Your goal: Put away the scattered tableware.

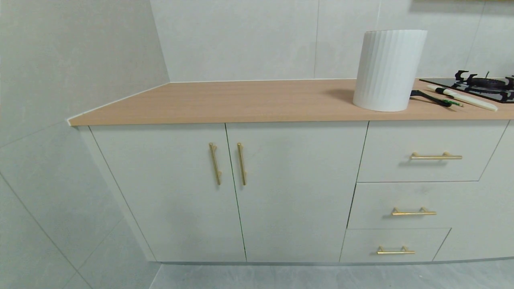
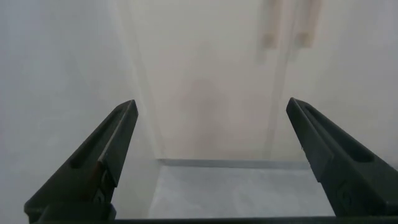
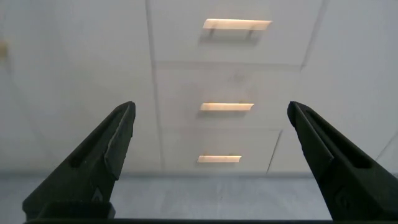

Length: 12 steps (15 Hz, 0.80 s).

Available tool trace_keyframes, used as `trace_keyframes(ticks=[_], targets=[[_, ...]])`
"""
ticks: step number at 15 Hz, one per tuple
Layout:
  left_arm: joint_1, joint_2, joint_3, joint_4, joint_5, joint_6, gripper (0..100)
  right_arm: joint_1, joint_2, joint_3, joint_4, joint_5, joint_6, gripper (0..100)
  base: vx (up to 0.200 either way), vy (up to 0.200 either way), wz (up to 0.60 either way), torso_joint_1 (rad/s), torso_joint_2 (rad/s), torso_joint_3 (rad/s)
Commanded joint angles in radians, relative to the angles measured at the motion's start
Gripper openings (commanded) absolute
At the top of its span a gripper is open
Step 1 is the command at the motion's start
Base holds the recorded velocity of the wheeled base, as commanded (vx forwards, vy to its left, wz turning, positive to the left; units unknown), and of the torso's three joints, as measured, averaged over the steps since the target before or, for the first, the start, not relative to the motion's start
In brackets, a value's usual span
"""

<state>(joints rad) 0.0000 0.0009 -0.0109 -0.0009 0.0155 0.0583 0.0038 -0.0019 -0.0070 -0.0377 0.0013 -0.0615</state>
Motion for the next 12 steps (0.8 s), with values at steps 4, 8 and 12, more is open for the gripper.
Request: trace_keyframes(ticks=[4,8,12], targets=[[0.000,0.001,0.011,0.007,-0.029,-0.018,100,-0.001,0.002,0.007,0.035,0.026,0.045,100,0.000,0.000,0.00,0.000,0.00,0.000],[0.000,0.001,0.011,0.007,-0.028,-0.049,100,-0.001,0.002,0.007,0.035,0.029,0.043,100,0.000,0.000,0.00,0.000,0.00,0.000],[0.000,0.001,0.009,0.007,-0.028,-0.048,100,-0.001,0.002,0.007,0.035,0.028,0.054,100,0.000,0.000,0.00,0.000,0.00,0.000]])
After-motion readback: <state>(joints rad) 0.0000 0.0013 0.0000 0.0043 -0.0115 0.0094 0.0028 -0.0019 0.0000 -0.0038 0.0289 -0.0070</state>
